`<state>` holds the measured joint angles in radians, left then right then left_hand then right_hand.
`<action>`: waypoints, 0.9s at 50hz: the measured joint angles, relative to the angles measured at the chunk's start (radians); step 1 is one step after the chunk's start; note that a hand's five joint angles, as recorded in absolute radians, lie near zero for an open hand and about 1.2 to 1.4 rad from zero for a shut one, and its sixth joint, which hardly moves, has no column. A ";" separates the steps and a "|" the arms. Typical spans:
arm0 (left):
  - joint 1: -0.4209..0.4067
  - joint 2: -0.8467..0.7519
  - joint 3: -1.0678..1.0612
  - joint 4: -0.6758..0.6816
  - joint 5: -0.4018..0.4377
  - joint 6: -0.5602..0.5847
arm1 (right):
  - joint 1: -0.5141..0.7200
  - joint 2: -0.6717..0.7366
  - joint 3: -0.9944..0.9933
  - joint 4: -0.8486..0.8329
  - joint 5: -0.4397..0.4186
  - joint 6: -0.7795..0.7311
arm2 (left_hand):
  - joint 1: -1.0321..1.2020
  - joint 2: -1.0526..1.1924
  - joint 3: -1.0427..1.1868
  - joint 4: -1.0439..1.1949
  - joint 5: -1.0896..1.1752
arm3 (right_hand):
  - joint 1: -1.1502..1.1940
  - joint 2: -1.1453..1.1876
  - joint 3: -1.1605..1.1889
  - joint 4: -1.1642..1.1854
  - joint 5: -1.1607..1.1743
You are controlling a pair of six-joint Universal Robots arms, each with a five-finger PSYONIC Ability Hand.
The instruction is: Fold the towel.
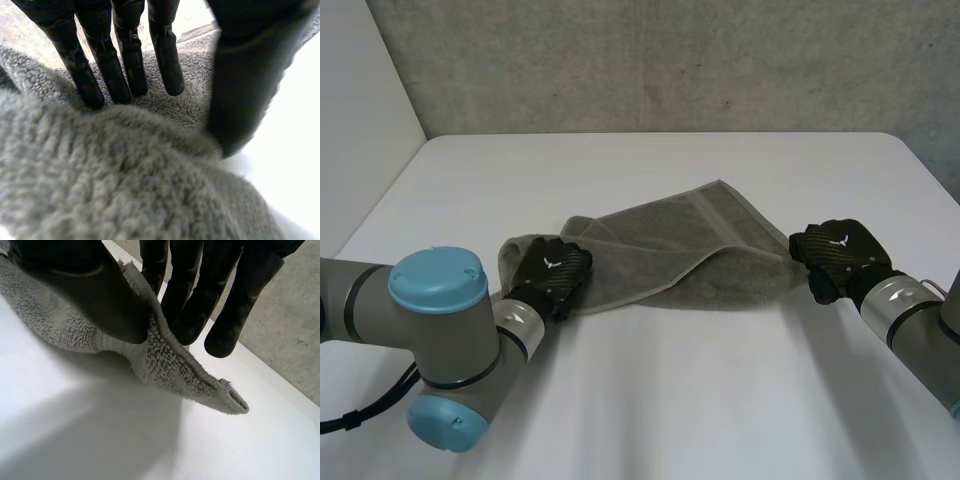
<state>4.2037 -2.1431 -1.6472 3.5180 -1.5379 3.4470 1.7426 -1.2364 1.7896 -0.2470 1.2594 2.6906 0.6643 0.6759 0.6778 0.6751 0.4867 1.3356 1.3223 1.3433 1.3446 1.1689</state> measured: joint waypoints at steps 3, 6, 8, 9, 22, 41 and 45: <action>0.001 -0.010 0.003 0.012 -0.001 0.026 | 0.000 0.000 0.000 0.000 0.000 0.000 | 0.000 0.000 0.000 0.000 0.000 | 0.000 0.000 0.000 0.000 0.000; 0.005 -0.018 0.005 0.024 -0.001 0.051 | 0.000 0.000 0.000 0.000 0.000 0.000 | 0.000 0.000 0.000 0.000 0.001 | 0.000 0.000 0.000 0.000 0.000; 0.006 -0.022 0.005 0.028 -0.001 0.059 | 0.000 0.000 0.000 0.000 0.000 0.000 | 0.000 0.000 0.000 0.000 0.001 | 0.000 0.000 0.000 0.000 0.000; 0.007 -0.024 0.006 0.030 -0.001 0.063 | 0.000 0.000 0.000 0.000 0.000 0.000 | 0.000 0.000 0.000 0.000 0.001 | 0.000 0.000 0.000 0.000 0.000; 0.023 -0.039 0.028 0.032 -0.004 0.065 | 0.000 0.001 0.000 0.000 0.002 -0.017 | 0.003 0.001 0.001 0.002 0.007 | 0.000 0.000 0.000 0.000 0.000; 0.081 -0.017 0.034 0.027 -0.005 0.062 | -0.002 0.001 0.001 0.000 0.002 -0.018 | 0.494 0.514 0.497 0.522 0.500 | 0.000 0.000 0.000 0.001 0.000; 0.101 0.019 0.031 0.024 -0.005 0.057 | -0.007 -0.002 -0.004 0.002 0.000 -0.016 | 0.525 0.544 0.527 0.560 0.530 | 0.000 0.000 0.000 0.002 0.000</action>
<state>4.3042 -2.1241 -1.6163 3.5415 -1.5425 3.5043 1.7361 -1.2389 1.7853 -0.2454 1.2595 2.6749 1.1892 1.2197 1.2049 1.2355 1.0168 1.3356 1.3223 1.3433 1.3462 1.1690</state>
